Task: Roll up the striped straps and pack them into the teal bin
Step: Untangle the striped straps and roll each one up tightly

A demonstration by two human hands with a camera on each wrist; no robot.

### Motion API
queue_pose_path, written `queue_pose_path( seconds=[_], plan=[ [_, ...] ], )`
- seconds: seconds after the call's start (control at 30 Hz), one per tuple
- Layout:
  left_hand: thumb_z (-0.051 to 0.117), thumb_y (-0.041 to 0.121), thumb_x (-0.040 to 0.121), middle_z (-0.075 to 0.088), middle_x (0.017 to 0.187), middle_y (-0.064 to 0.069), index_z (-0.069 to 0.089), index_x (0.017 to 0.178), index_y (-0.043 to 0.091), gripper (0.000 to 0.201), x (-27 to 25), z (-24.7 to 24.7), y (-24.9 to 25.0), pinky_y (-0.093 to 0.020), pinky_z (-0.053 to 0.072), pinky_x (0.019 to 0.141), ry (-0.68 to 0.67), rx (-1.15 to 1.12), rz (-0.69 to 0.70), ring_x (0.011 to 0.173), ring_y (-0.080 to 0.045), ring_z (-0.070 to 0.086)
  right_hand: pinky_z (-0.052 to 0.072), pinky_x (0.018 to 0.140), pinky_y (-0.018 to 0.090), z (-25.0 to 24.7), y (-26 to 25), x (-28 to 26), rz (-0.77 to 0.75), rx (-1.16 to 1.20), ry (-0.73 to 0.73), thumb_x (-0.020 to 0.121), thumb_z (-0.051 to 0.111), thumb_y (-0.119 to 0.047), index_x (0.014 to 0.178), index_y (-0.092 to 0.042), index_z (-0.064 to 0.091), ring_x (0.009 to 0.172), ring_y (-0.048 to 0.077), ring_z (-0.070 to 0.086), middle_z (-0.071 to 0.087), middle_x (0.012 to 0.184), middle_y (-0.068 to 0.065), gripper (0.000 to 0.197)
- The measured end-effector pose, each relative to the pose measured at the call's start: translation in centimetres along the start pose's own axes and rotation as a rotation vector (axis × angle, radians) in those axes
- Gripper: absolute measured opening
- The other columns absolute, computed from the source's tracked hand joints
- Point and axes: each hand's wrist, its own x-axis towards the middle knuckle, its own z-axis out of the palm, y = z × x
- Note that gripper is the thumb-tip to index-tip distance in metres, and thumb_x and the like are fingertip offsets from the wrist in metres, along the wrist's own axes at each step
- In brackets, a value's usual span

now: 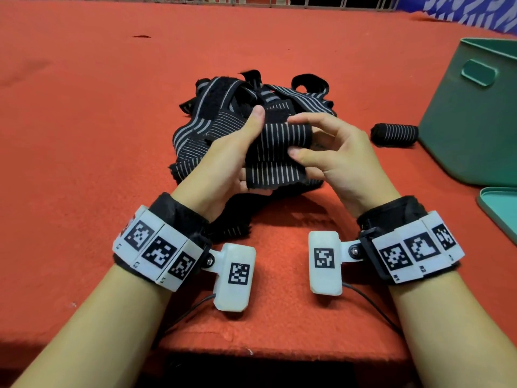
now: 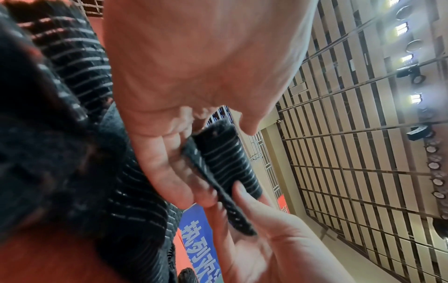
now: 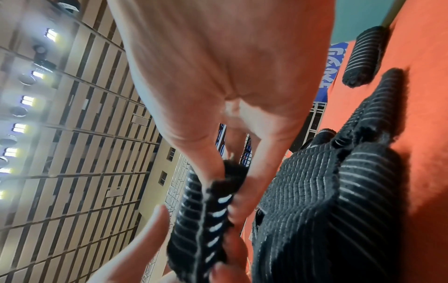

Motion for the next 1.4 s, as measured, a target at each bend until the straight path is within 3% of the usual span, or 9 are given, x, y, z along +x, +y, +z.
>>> queue_pose_path(
  seconds=[0.1,0.2,0.4,0.57,0.77,0.97,1.1,1.23,1.4],
  plan=[
    [0.055,0.053,0.100,0.074,0.088,-0.005,0.067,0.116,0.016,0.043,0.2,-0.1,-0.1,-0.033,0.058,0.059,0.030,0.021,-0.012,0.067,-0.022,0.069,0.063,0.082,0.043,0.0,0.1,-0.1,0.017,-0.005,0.018,0.080,0.067,0.018,0.104,-0.021,0.076,0.100,0.019,0.073,0.074,0.108,0.007,0.047],
    [0.062,0.029,0.102,0.071,0.097,-0.008,0.068,0.118,0.016,0.022,0.1,-0.2,-0.1,-0.033,0.059,0.064,-0.005,-0.060,0.005,0.071,-0.020,0.068,0.060,0.084,0.037,-0.2,0.2,0.1,0.051,0.039,0.067,0.073,0.057,0.020,0.098,-0.017,0.079,0.110,0.025,0.071,0.076,0.112,0.008,0.050],
    [0.065,0.005,0.097,0.071,0.103,-0.008,0.069,0.123,0.016,0.028,0.2,-0.1,-0.5,-0.033,0.060,0.074,0.050,-0.087,0.101,0.078,-0.019,0.072,0.060,0.082,0.032,-0.4,-0.3,0.3,0.156,0.268,0.075,0.094,0.068,-0.007,0.123,-0.009,0.068,0.104,0.022,0.074,0.075,0.115,0.009,0.029],
    [0.065,0.005,0.097,0.075,0.114,-0.015,0.067,0.118,0.005,0.020,0.3,0.1,-1.2,-0.032,0.062,0.078,0.072,0.008,0.124,0.097,-0.026,0.074,0.064,0.073,0.030,-0.4,0.0,-0.1,0.149,0.168,0.087,0.092,0.071,-0.004,0.119,-0.006,0.068,0.099,0.021,0.075,0.079,0.101,0.003,0.027],
    [0.070,0.013,0.096,0.079,0.100,-0.007,0.073,0.111,0.008,0.017,0.2,0.8,-0.8,-0.026,0.060,0.069,0.119,0.006,0.190,0.082,-0.019,0.075,0.063,0.066,0.026,-0.2,-1.0,-0.3,0.102,0.171,0.216,0.088,0.077,-0.004,0.101,-0.013,0.070,0.087,0.020,0.077,0.080,0.087,0.000,0.017],
    [0.069,0.009,0.096,0.077,0.108,-0.011,0.070,0.119,0.006,0.023,1.7,5.9,2.0,-0.032,0.064,0.075,0.037,-0.055,0.091,0.092,-0.027,0.077,0.062,0.067,0.030,-4.9,-2.5,-0.6,0.118,0.220,0.411,0.092,0.074,-0.008,0.122,-0.001,0.060,0.085,0.021,0.076,0.075,0.101,0.014,0.034],
    [0.065,0.001,0.095,0.075,0.107,-0.021,0.066,0.115,0.002,0.020,5.6,11.4,3.3,-0.034,0.064,0.070,0.011,-0.050,-0.013,0.081,-0.028,0.075,0.062,0.064,0.028,-10.7,-2.9,0.5,0.190,0.215,0.564,0.096,0.070,-0.008,0.120,0.001,0.058,0.084,0.021,0.073,0.066,0.120,0.024,0.028],
    [0.070,0.015,0.094,0.074,0.109,-0.018,0.067,0.113,0.000,0.024,9.0,16.3,2.0,-0.042,0.064,0.078,0.010,-0.002,-0.106,0.084,-0.032,0.076,0.062,0.057,0.028,-15.2,-1.8,1.4,0.299,0.165,0.638,0.095,0.070,-0.004,0.114,-0.001,0.057,0.099,0.030,0.068,0.062,0.123,0.025,0.024],
    [0.072,0.011,0.094,0.070,0.109,-0.021,0.059,0.117,0.002,0.029,13.7,19.7,-1.5,-0.036,0.061,0.060,0.064,0.069,-0.162,0.063,-0.025,0.071,0.061,0.054,0.027,-18.9,1.4,3.5,0.436,0.058,0.712,0.093,0.073,-0.004,0.098,-0.008,0.059,0.110,0.035,0.067,0.063,0.123,0.022,0.015]
  ],
)
